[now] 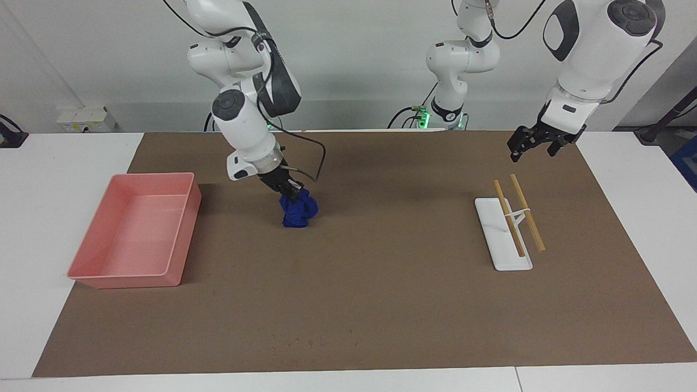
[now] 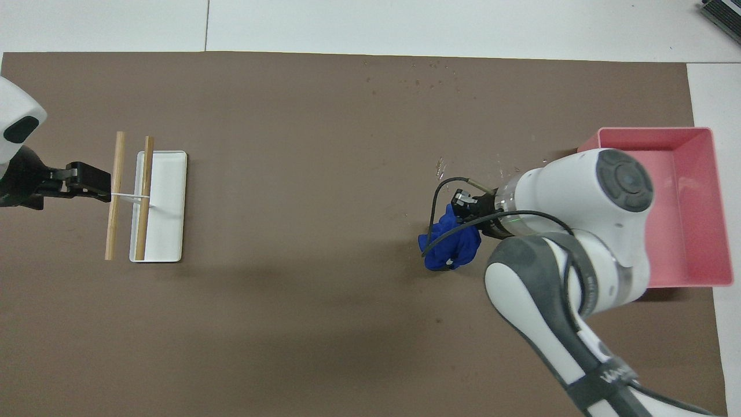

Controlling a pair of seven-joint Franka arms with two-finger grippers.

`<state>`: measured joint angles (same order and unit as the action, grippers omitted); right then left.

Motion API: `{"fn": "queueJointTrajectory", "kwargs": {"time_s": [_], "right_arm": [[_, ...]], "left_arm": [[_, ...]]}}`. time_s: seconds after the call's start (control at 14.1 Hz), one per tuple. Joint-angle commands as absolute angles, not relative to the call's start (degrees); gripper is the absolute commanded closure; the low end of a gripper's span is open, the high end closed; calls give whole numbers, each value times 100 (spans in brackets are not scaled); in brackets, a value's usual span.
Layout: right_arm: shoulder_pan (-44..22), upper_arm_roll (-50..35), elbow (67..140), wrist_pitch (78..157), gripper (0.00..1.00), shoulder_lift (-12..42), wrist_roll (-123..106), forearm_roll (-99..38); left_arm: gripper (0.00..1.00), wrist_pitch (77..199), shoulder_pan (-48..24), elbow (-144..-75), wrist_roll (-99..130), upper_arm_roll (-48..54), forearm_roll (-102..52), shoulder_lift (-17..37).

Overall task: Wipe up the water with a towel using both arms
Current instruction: 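Drag the towel across the spill toward the robot with the right gripper, then carry the towel to the pink bin with the right gripper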

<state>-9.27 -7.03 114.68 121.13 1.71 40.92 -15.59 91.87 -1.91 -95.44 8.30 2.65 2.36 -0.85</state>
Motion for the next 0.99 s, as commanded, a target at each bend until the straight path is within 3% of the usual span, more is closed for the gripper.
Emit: {"fn": "queueJointTrajectory", "kwargs": {"time_s": [0.0,0.43,0.78,0.92], "right_arm": [[-555,-738,11067,11656,100,-166,4034,-1521],[412,-659,9967,10259,100,-158,2290,-679],[1308,-668,10159,10633,100,-106,48,218],[1755,-668,10597,11115,100,-97,-674,316]], "left_arm": [[0,9149,-176,-9633,773,272,133,-237],[0,9194,-202,-9642,835,264,-141,-246],[0,9176,-167,-9659,835,264,-141,-255],[0,9150,-158,-9668,835,264,-141,-264]]}}
